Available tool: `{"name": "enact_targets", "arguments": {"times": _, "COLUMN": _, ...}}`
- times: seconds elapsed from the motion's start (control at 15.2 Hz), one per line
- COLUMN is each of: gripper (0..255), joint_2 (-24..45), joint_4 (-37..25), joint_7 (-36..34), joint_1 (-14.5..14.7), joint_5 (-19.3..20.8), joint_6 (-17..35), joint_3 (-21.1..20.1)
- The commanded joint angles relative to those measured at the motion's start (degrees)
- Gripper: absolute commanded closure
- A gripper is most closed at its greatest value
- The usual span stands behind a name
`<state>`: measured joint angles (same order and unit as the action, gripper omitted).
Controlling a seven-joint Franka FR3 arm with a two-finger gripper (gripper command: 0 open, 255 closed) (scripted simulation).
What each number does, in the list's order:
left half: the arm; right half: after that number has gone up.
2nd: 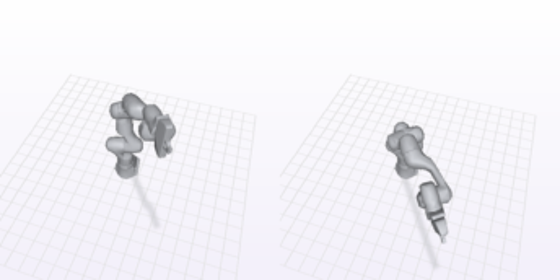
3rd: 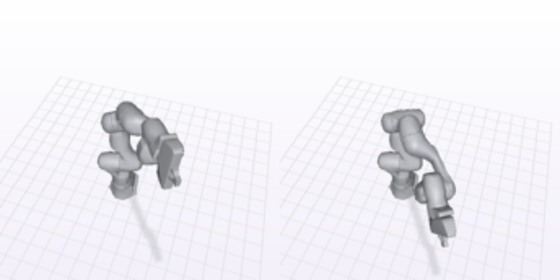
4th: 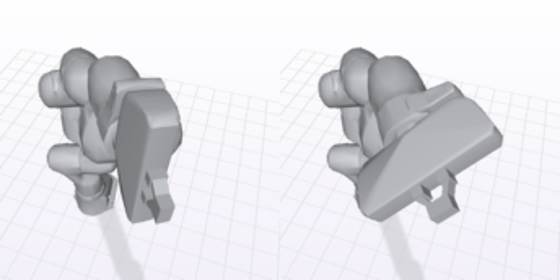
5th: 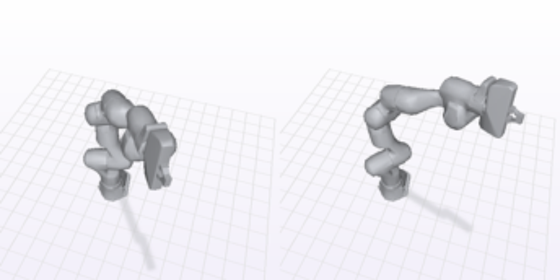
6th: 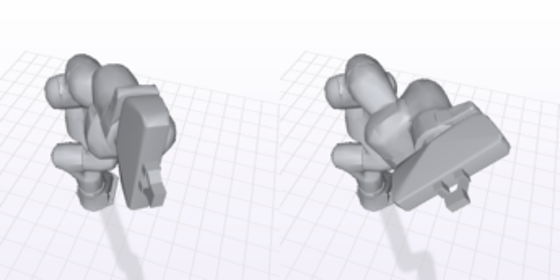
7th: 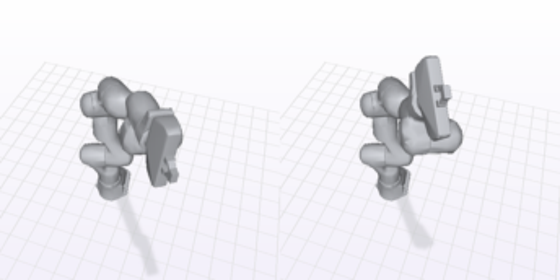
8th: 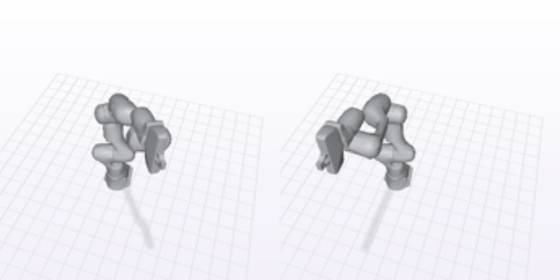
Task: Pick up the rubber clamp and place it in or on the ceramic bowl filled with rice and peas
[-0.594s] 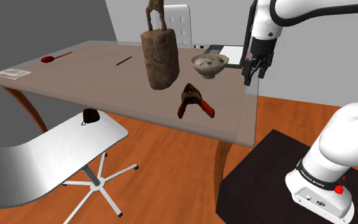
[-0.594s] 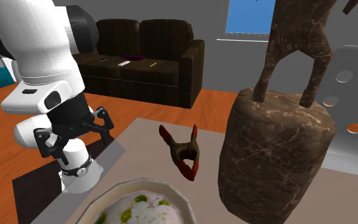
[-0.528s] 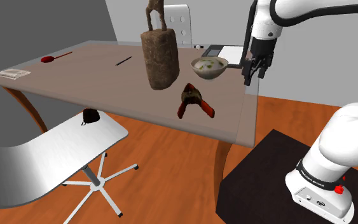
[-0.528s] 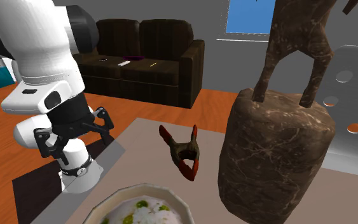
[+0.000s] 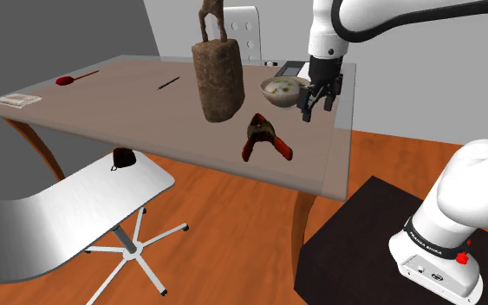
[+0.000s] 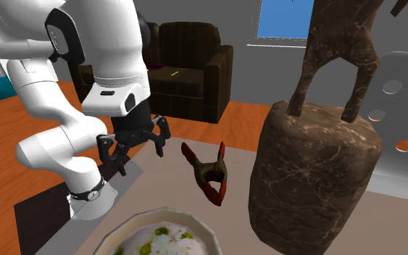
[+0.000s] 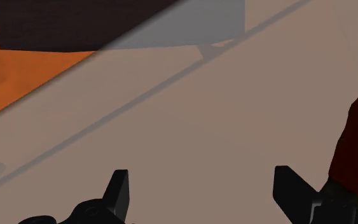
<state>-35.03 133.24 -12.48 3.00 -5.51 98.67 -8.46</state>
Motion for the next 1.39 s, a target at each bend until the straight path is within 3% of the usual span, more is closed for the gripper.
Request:
{"name": "enact_targets", "arguments": {"times": 0.0, "gripper": 0, "joint_2": 2.88, "joint_4": -2.25, "joint_7": -2.51, "joint_1": 0.53, "joint_5": -0.54, "joint_6": 0.83, "joint_3": -2.2}}
{"name": "enact_targets", "arguments": {"times": 0.53, "gripper": 0, "joint_2": 16.64, "joint_4": -14.61, "joint_7": -13.14, "joint_1": 1.84, "joint_5": 0.39, "joint_6": 2.62, "joint_3": -10.91}}
{"name": "enact_targets", "arguments": {"times": 1.06, "gripper": 0, "joint_2": 16.96, "joint_4": -9.06, "joint_7": -13.14, "joint_1": 2.02, "joint_5": 0.26, "joint_6": 8.47, "joint_3": -11.27}}
{"name": "enact_targets", "arguments": {"times": 1.32, "gripper": 0, "joint_2": 16.96, "joint_4": -9.06, "joint_7": -13.14, "joint_1": 2.02, "joint_5": 0.26, "joint_6": 8.47, "joint_3": -11.27}}
